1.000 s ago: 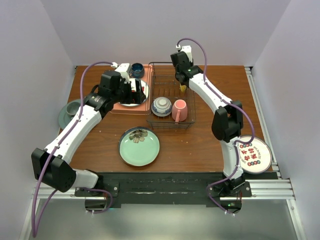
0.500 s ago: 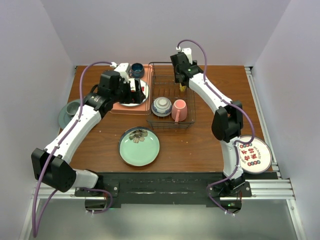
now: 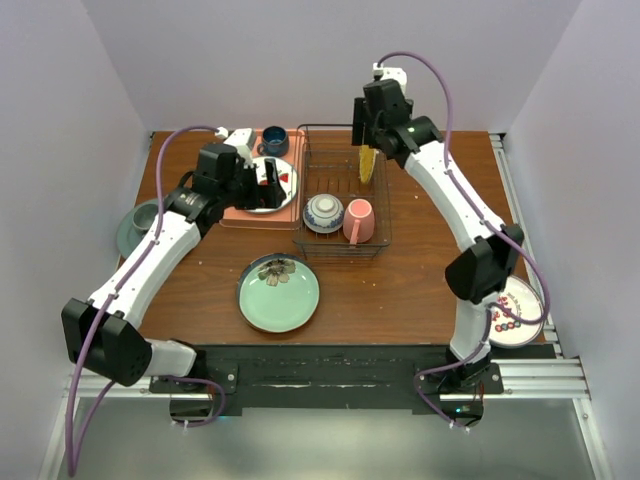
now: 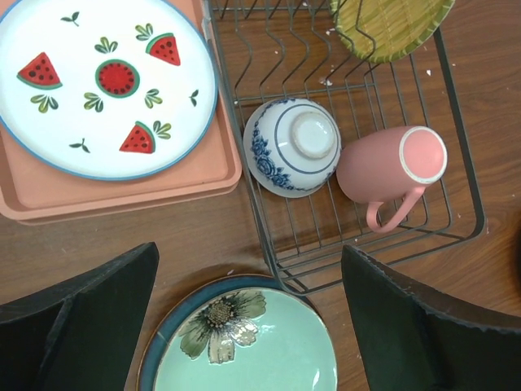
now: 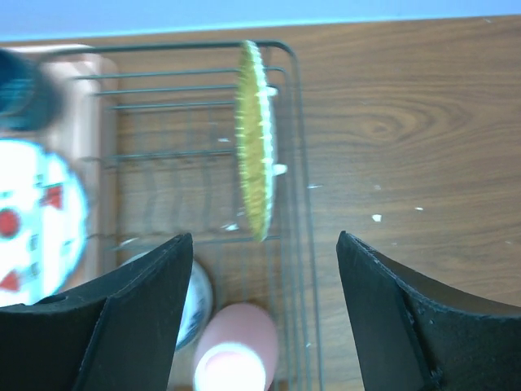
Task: Load the mixed dishes into the dish rack
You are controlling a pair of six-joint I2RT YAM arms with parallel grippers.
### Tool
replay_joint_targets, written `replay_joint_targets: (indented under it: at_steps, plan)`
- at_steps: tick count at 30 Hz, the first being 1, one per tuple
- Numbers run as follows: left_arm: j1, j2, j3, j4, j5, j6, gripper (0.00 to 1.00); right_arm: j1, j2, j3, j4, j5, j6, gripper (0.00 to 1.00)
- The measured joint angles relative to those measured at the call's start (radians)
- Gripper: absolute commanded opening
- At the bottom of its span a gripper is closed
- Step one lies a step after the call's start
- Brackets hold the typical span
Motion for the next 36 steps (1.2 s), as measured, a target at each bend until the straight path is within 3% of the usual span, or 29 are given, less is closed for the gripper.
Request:
replay_joint_targets:
  at_steps: [7,11,15,19,23,36]
  plan:
    - [0.024,-0.016,-0.068,-0.031,-0.016,-0.046,1.00,0.000,-0.226,-0.156,0.047,-0.295,0.008,0.77]
    - [0.033,-0.058,-0.163,-0.061,-0.024,-0.077,1.00,0.006,-0.343,-0.346,0.096,-0.532,0.010,0.77]
    - [0.038,-0.109,-0.259,-0.087,-0.024,-0.104,0.99,0.056,-0.409,-0.568,0.131,-0.671,0.017,0.77]
    - [0.038,-0.155,-0.342,-0.115,-0.018,-0.123,0.95,0.149,-0.426,-0.711,0.142,-0.724,0.033,0.76]
    - [0.038,-0.165,-0.396,-0.151,-0.019,-0.137,0.84,0.211,-0.447,-0.790,0.156,-0.763,0.064,0.71]
    - [0.038,-0.074,-0.498,-0.148,-0.019,-0.156,0.73,0.214,-0.556,-0.966,0.211,-0.780,0.154,0.60]
